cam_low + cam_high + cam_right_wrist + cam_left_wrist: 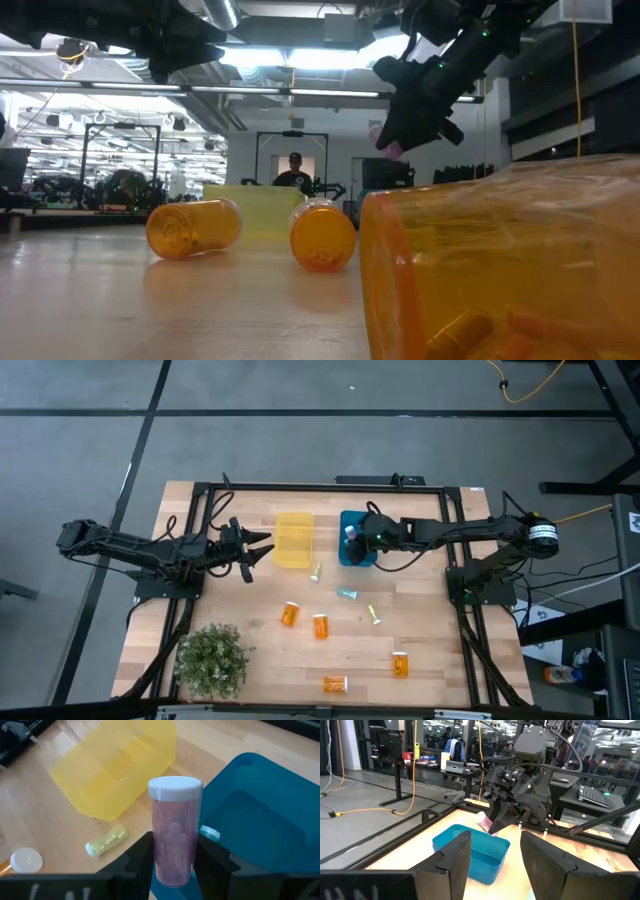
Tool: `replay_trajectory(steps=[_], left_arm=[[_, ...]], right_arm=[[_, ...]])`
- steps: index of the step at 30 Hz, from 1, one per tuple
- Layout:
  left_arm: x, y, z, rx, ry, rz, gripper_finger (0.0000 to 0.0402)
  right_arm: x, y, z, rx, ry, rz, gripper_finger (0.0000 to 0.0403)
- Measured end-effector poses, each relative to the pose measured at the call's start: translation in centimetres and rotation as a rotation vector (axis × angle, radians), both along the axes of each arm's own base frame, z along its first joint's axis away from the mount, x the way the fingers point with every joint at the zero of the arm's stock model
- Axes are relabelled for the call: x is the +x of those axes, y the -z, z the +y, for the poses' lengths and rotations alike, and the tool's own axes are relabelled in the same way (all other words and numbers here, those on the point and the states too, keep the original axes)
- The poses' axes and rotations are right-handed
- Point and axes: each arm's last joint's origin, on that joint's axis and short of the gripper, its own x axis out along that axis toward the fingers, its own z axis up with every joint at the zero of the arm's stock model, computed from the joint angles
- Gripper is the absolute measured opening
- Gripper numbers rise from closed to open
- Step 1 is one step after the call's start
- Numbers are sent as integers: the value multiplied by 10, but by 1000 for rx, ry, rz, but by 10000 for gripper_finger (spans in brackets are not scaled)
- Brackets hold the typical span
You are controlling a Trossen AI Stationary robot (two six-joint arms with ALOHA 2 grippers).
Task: Pick and place medicine bottles into bin by pill shape (circle, oval)
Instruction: Put the purple pill bottle into the blue bin, then put the right yellow pill bottle into the blue bin
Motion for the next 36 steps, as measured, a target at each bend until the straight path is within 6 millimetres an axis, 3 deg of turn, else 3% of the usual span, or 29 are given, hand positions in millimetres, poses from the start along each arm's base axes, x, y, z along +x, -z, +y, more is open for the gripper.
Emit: replay_trajectory(steps=[26,30,36], left_arm=[[0,0,0,0,0,0,165],[0,0,0,0,0,1,165],[0,0,0,0,0,0,165]], right_arm=[[-3,2,-6,19,32,25,131],[-4,2,-8,-10,83,24,165],[-4,1,-9,-22,149,13,265]])
